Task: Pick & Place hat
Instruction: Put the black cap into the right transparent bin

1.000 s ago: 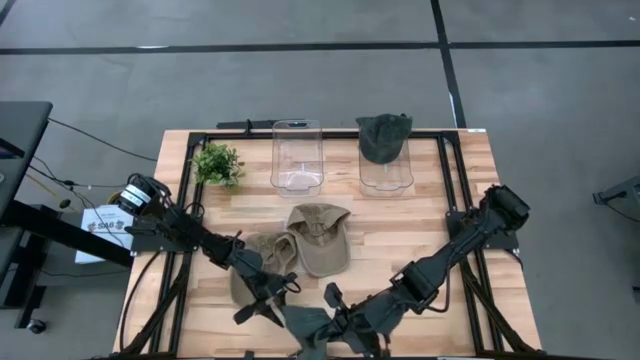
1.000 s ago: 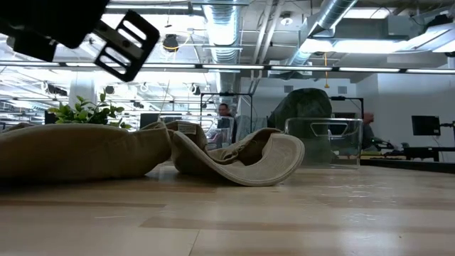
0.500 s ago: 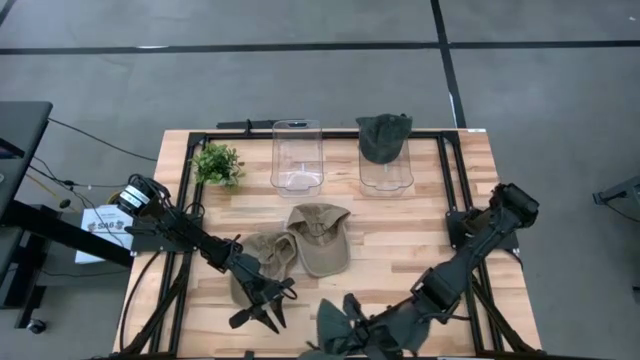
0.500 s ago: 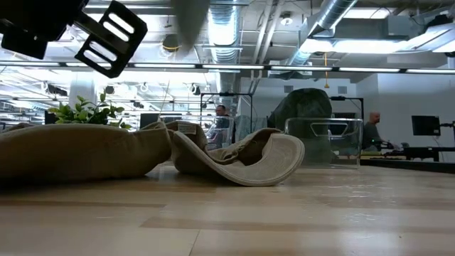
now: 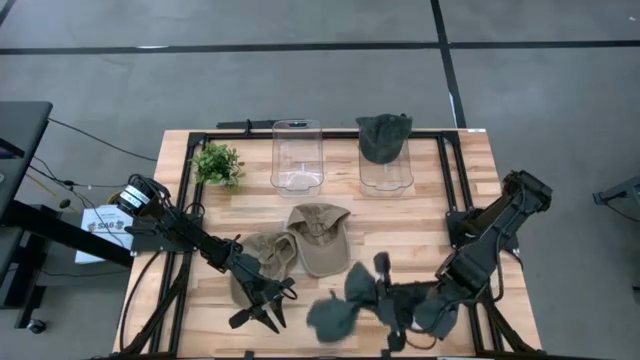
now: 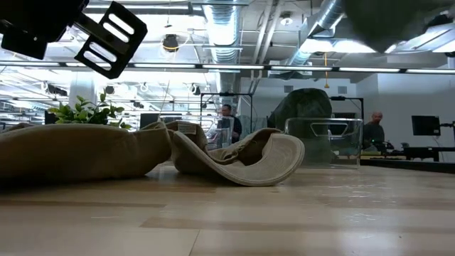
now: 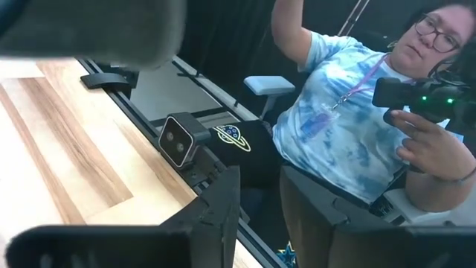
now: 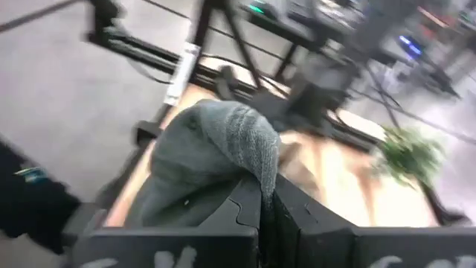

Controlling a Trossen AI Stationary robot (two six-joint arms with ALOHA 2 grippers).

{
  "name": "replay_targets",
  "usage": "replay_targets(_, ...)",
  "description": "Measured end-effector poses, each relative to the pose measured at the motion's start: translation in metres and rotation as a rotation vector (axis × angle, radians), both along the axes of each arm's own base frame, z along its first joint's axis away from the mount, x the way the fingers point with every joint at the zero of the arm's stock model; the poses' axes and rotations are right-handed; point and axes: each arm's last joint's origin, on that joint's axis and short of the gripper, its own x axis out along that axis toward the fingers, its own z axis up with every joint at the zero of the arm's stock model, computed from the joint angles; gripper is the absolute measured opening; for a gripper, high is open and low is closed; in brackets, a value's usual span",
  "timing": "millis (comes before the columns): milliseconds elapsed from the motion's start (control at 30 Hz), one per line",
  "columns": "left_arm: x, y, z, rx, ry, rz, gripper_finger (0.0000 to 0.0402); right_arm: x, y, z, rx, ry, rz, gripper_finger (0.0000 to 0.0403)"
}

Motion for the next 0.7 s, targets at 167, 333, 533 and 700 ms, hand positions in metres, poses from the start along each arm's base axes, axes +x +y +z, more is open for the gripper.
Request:
replay_targets(167, 0.001, 0.001, 0.000, 0.007, -0.004, 0.037, 0.0095, 0.004, -0.027, 0.003, 0.000, 0.004, -0.196, 0.0000)
replay_targets(333, 0.003, 0.002, -0.001, 0.024, -0.013, 0.122, 0.0095, 0.013, -0.059, 0.009, -0.054, -0.018, -0.360, 0.0000)
replay_targets(533, 0.007, 0.008, -0.002, 0.040, -0.010, 0.191, 0.0095, 0.014, -0.109, 0.018, -0.142, 0.035, -0.491, 0.0000)
replay_targets(700, 0.008, 0.012, -0.005, 0.062, 0.018, 0.204, 0.0095, -0.002, -0.147, 0.032, -0.138, 0.083, -0.551, 0.0000)
